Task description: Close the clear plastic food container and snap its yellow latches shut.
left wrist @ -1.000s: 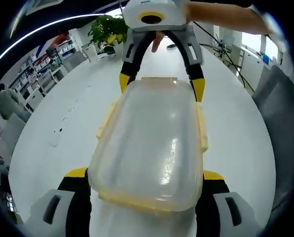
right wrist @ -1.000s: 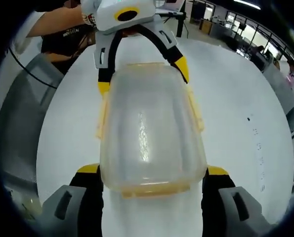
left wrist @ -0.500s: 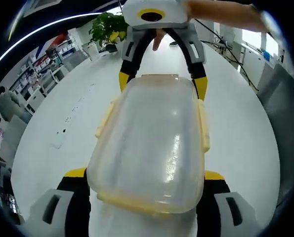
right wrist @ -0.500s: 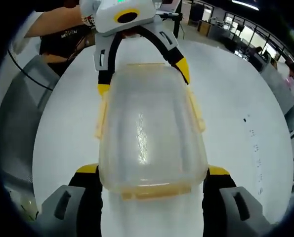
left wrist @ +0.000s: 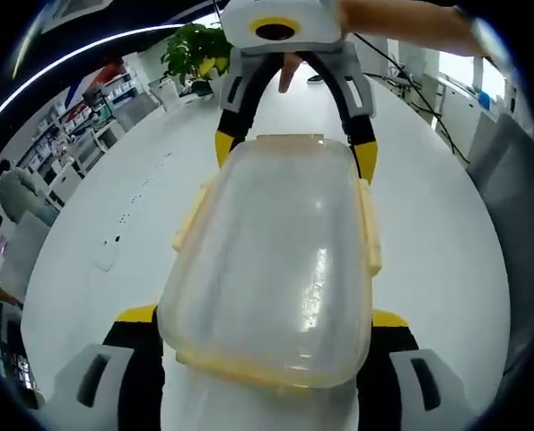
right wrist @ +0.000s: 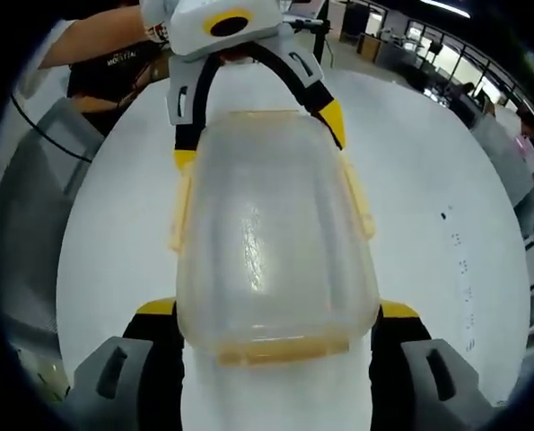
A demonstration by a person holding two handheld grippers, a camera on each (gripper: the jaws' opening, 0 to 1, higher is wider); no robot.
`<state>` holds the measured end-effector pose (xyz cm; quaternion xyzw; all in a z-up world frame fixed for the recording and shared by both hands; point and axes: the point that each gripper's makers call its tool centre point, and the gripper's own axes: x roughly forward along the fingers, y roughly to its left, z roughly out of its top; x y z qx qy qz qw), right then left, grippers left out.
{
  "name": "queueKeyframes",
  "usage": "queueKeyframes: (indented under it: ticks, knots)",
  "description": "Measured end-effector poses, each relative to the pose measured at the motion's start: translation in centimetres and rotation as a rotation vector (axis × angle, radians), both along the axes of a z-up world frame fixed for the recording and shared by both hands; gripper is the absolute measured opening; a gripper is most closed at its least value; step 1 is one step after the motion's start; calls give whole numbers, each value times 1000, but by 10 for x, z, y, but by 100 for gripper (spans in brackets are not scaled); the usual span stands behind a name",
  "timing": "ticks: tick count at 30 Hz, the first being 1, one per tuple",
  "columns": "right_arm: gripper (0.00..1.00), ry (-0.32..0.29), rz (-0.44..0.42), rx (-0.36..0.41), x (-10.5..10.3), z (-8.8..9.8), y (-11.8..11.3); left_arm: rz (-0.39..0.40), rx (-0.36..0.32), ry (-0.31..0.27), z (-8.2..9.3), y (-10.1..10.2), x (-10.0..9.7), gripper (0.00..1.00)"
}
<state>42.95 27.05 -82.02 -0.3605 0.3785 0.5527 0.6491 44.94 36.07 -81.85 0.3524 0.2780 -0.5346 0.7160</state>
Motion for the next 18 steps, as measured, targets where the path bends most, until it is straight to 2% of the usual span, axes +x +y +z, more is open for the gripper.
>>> queueKeyframes:
  ticks: [6,9,13,18]
  knots:
    - [88,-15,-19,-29,2,-6,1,1,-5,-1,1,0,0,87]
    - [89,-27,-29,-34,3,-7,1,-8,3,-24,0,2,0,87]
    - [90,-32,-102,9,8,-5,2,9,5,-19,-1,7,-1,87]
    - [93,-40,-136,44,8,1,1,58,-34,-13,4,13,-1,91]
